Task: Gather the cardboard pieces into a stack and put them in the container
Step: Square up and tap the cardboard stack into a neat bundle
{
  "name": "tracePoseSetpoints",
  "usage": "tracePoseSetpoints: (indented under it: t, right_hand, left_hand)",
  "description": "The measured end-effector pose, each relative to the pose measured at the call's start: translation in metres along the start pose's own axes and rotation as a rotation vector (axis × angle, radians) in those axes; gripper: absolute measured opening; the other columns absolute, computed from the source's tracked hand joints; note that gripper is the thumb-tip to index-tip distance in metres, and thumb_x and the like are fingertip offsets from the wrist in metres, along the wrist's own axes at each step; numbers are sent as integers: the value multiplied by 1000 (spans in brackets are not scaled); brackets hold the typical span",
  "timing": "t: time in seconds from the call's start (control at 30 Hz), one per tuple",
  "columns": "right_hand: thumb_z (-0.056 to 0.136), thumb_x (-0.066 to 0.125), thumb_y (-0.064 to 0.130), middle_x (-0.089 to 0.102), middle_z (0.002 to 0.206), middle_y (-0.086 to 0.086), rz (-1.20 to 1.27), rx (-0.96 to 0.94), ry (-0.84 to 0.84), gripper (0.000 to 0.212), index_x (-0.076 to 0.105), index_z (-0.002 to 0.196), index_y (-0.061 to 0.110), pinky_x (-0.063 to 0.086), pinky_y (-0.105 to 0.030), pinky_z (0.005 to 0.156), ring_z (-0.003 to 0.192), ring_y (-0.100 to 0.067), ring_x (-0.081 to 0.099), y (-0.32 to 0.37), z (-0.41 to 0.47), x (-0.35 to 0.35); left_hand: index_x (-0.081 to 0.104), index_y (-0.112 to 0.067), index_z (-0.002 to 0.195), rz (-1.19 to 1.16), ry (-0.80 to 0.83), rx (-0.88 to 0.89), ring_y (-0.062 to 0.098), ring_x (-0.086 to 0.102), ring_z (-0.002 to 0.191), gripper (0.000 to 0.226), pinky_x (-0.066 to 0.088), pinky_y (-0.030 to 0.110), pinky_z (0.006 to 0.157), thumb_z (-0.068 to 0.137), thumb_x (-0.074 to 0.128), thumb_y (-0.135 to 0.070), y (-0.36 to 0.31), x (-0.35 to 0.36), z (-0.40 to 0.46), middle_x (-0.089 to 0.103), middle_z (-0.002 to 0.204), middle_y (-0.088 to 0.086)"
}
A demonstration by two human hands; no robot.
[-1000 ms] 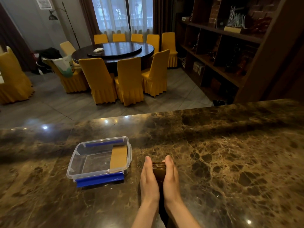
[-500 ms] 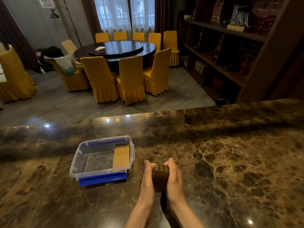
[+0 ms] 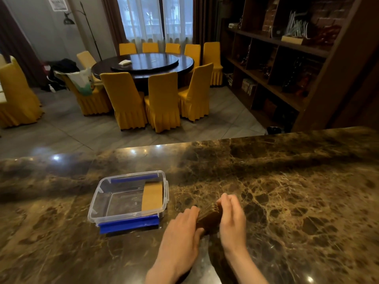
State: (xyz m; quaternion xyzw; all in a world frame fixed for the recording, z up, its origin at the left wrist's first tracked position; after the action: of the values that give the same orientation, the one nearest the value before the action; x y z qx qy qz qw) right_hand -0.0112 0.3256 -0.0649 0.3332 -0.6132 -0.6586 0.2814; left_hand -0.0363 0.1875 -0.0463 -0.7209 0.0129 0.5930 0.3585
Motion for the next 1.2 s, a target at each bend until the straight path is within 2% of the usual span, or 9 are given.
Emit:
tracePoseSetpoints:
  t: [0.1, 0.27, 0.33, 0.43, 0.57, 0.73, 0.8, 0.97, 1.2]
  right_hand:
    - [97, 52, 53, 64, 77, 4, -137, -151, 79, 35, 59, 79, 24, 50, -31, 66, 71, -13, 61, 14, 4, 6]
    - [100, 58, 19, 69, 80, 6, -217, -19, 75, 20, 62, 81, 26, 52, -29, 73, 79, -11, 65, -21, 2, 10]
    - [101, 56, 18, 69, 80, 3, -209, 13, 62, 21, 62, 82, 25, 54, -32, 71, 78, -15, 66, -31, 2, 4]
    - [102, 54, 21, 67, 78, 0, -222, 18, 65, 20, 59, 83, 23, 55, -43, 71, 76, -17, 65, -30, 4, 6]
    - [103, 53, 22, 62, 78, 0, -177, 20, 64, 19, 54, 84, 22, 51, -37, 66, 71, -7, 61, -28, 2, 10]
    - [104, 52, 21, 56, 75, 0, -68, 71, 57, 25, 50, 79, 17, 48, -36, 65, 62, -2, 52, -27, 7, 15]
    - [106, 47, 21, 50, 70, 1, -2, 92, 60, 32, 47, 74, 16, 44, -29, 61, 58, -1, 46, -25, 5, 14]
    - [106, 46, 19, 58, 77, 1, -121, 26, 132, 23, 53, 85, 18, 51, -26, 62, 66, -2, 56, -30, -7, 12]
    - [105, 48, 23, 55, 74, 0, -90, 59, 102, 27, 50, 80, 15, 47, -21, 57, 60, 0, 53, -29, -6, 15]
  left_hand:
    - [30, -31, 149, 240, 26, 82, 17, 48, 131, 53, 40, 37, 114, 101, 51, -28, -7, -13, 11, 50, 146, -5]
    - [26, -30, 153, 420, 114, 65, 25, 41, 140, 63, 35, 46, 119, 98, 56, -22, -6, -2, 17, 45, 152, 2]
    - [35, -35, 145, 259, 76, 59, 16, 44, 132, 53, 40, 38, 113, 97, 57, -27, -2, 3, 13, 48, 144, -7]
    - [49, -44, 128, -289, -154, -63, -3, 51, 119, 44, 45, 21, 100, 91, 68, -29, 17, 1, 8, 55, 130, -20]
    - [62, -31, 118, -1033, -313, -356, 7, 68, 111, 20, 54, 18, 83, 101, 54, -24, 31, 16, 8, 72, 119, -2]
    - [66, -25, 103, -998, -527, -447, 4, 72, 88, 20, 49, 1, 69, 105, 47, -22, 23, 15, 17, 78, 90, 3]
    - [65, -25, 100, -959, -556, -425, -2, 69, 80, 21, 46, 5, 71, 106, 46, -20, 18, 8, 19, 76, 81, 3]
    - [63, -25, 96, -921, -552, -499, 3, 68, 77, 27, 47, 22, 68, 106, 41, -13, 26, 16, 10, 73, 81, 2]
    - [65, -15, 96, -961, -574, -540, -1, 69, 73, 26, 49, 5, 57, 105, 41, -9, 27, 15, 6, 74, 81, 8]
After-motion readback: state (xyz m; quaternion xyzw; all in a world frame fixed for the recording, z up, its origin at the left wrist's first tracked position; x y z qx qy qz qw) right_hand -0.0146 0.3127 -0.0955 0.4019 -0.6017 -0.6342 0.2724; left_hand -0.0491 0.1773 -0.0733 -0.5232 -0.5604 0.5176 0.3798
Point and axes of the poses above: each hand's wrist, its own z-axis towards the middle knuckle, its own x-axis out of the palm, y = z × x, the point moved 5 cm from there along z, towards the middle knuckle
